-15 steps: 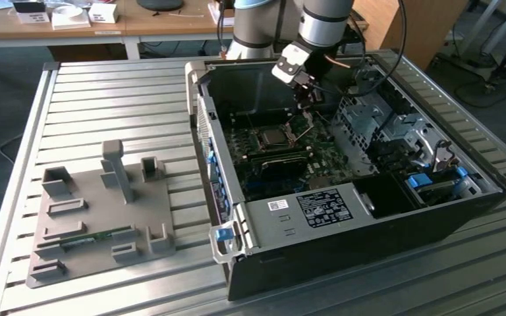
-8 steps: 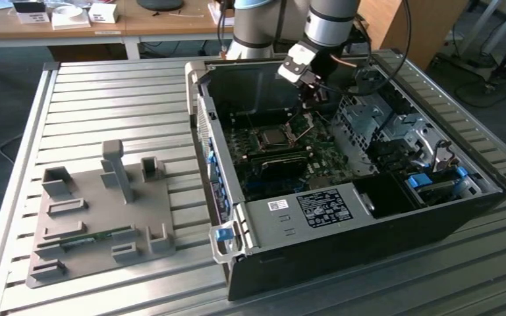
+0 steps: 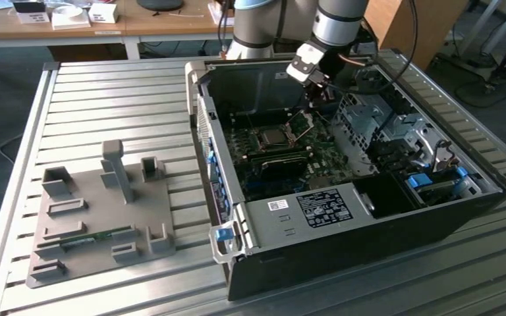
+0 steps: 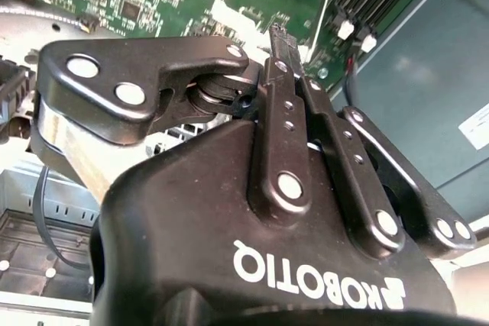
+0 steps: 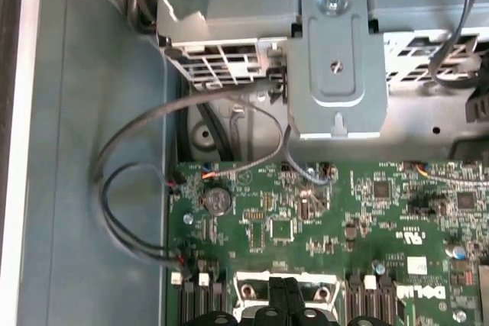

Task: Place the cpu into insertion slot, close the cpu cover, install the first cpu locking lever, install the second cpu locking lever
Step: 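Close the cpu cover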

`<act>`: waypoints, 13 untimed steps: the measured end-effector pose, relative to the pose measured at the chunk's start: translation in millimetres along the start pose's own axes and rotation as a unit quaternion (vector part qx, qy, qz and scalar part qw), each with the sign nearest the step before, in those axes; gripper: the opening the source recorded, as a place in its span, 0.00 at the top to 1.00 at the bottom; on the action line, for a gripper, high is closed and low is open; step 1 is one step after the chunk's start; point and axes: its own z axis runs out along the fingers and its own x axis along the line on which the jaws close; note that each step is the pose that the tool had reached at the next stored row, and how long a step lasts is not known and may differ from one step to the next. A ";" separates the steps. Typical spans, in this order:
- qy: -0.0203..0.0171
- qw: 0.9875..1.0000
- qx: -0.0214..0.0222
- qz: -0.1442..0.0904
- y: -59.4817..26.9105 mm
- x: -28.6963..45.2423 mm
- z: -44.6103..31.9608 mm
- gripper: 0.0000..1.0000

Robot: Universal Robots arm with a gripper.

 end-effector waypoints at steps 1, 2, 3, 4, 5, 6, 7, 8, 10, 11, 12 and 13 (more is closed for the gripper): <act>0.000 1.000 0.000 0.000 2.0 0.1 0.1 0.89; 0.000 1.000 0.000 0.000 3.9 0.3 0.3 0.89; 0.000 1.000 0.000 0.000 5.6 0.4 0.4 0.89; 0.000 1.000 0.000 0.000 7.2 0.5 0.5 0.89; 0.000 1.000 0.000 0.000 8.8 0.6 0.6 0.89; 0.000 1.000 0.000 0.000 10.4 0.6 0.7 0.89; 0.000 1.000 0.000 0.000 12.0 0.7 0.8 0.89; 0.000 1.000 0.000 0.000 13.5 0.8 0.9 0.89; 0.000 1.000 0.000 0.000 16.6 1.0 1.1 0.89; 0.000 1.000 0.000 0.000 18.1 1.1 1.1 0.89; 0.000 1.000 0.000 0.000 19.4 1.1 1.2 0.89; 0.000 1.000 0.000 0.000 20.7 1.2 1.3 0.89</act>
